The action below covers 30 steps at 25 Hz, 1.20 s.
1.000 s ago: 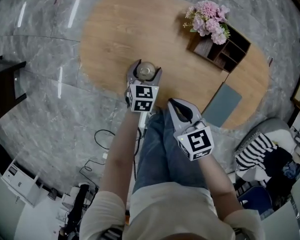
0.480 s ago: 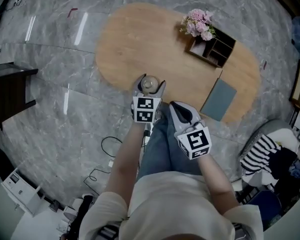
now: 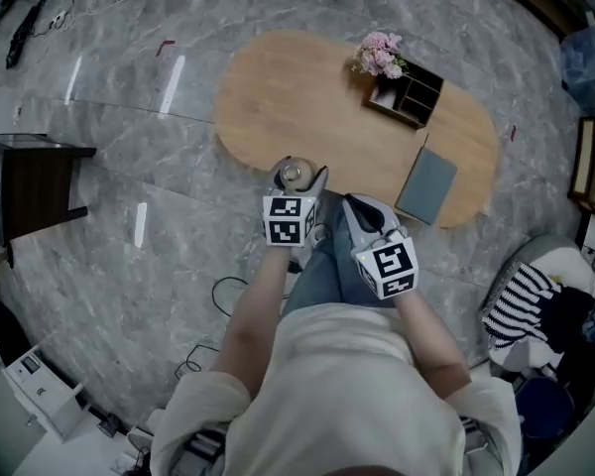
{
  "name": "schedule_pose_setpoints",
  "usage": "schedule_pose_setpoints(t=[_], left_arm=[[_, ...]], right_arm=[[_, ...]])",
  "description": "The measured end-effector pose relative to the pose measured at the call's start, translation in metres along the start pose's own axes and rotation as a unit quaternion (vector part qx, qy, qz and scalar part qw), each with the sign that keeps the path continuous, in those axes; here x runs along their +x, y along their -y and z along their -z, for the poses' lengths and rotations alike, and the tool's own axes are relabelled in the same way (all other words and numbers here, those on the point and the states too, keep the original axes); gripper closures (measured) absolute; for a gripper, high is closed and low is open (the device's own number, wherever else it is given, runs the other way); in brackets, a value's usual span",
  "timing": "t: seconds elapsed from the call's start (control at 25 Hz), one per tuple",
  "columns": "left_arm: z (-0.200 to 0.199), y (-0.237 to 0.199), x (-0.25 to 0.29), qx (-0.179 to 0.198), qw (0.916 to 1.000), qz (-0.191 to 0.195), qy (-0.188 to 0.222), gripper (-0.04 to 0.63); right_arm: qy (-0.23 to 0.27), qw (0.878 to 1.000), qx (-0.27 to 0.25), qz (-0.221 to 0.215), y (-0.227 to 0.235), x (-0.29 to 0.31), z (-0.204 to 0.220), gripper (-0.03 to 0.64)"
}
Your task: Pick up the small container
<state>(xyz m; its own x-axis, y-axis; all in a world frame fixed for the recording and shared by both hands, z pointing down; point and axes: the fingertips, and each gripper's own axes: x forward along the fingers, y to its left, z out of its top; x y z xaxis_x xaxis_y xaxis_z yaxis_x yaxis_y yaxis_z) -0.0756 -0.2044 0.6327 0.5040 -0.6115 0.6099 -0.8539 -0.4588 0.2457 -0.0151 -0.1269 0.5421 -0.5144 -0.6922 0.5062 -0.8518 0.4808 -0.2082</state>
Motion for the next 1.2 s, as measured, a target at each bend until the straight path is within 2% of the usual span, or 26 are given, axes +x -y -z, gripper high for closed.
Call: schedule_pose_setpoints(t=[0.24,0.6,0.76,0.92,1.2], left_arm=[[-0.017,0.017,-0.055,-0.011,0.9998,0.004,0.014,0.247],[-0.034,0.043,-0.112,0.009,0.9994,0.019,0.029,0.247],[-0.044,0.044,-0.136,0.014,0.9986,0.017,0.048,0.247],[-0.055,0.043,-0.159,0.021,0.9973,0.011,0.07,0.247],[-0.049,0.048,-0.184,0.02,0.9965,0.006,0.081,0.247]], right_arm=[[0.026,1.0,0.01,0.002,-0.016,-0.026,-0.026,0.618],[0.052,0.999,-0.016,0.005,-0.025,-0.056,-0.059,0.618],[0.066,0.997,-0.026,0.002,-0.032,-0.067,-0.072,0.618],[0.072,0.997,-0.032,-0.004,-0.039,-0.072,-0.078,0.618],[0.085,0.996,-0.035,-0.014,-0.042,-0.077,-0.082,0.618]])
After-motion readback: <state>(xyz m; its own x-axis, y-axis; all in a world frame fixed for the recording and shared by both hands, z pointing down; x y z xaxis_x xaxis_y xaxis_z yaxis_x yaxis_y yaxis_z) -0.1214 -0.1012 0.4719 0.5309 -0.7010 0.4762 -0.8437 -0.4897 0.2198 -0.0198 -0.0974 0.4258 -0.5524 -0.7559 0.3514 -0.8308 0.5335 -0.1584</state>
